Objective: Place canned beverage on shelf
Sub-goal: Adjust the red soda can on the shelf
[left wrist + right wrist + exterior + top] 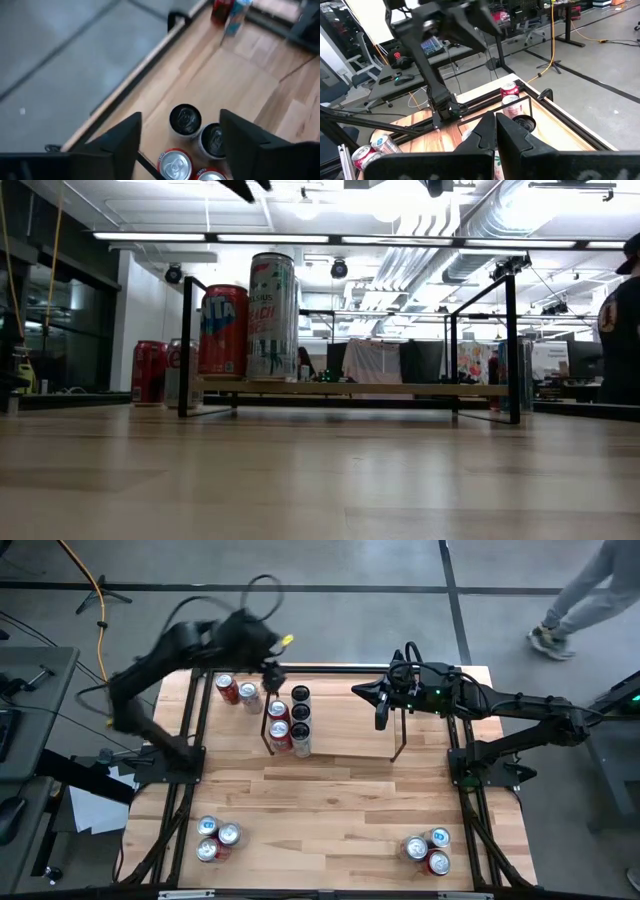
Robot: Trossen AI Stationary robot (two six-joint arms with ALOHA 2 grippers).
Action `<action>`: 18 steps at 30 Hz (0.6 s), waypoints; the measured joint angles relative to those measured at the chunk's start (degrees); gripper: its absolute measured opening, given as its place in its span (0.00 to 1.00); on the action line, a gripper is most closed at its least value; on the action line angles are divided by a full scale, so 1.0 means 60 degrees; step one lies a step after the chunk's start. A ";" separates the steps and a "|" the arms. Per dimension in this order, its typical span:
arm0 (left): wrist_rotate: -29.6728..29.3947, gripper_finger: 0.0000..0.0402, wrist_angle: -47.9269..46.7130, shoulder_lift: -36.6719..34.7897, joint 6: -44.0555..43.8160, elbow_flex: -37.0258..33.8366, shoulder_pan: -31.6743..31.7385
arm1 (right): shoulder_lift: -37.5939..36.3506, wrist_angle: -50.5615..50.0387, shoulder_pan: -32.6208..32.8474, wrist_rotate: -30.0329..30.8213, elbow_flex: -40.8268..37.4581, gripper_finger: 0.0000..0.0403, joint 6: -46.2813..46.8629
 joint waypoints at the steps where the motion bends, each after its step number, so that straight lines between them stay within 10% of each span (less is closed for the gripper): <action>1: -0.0217 0.47 0.0533 -0.0661 -0.0117 -0.0862 -0.0140 | 0.0000 -0.0019 0.0000 0.0000 0.0002 0.00 0.0000; 10: -0.1112 0.04 0.4122 -0.6025 -0.2431 -0.8409 -0.0599 | 0.0000 -0.0041 0.0000 -0.0002 0.0003 0.00 0.0174; 18: -0.0584 0.01 0.4065 -0.6975 -0.6083 -1.1246 0.0142 | 0.0000 -0.0041 -0.0004 0.0001 0.0002 0.00 0.0446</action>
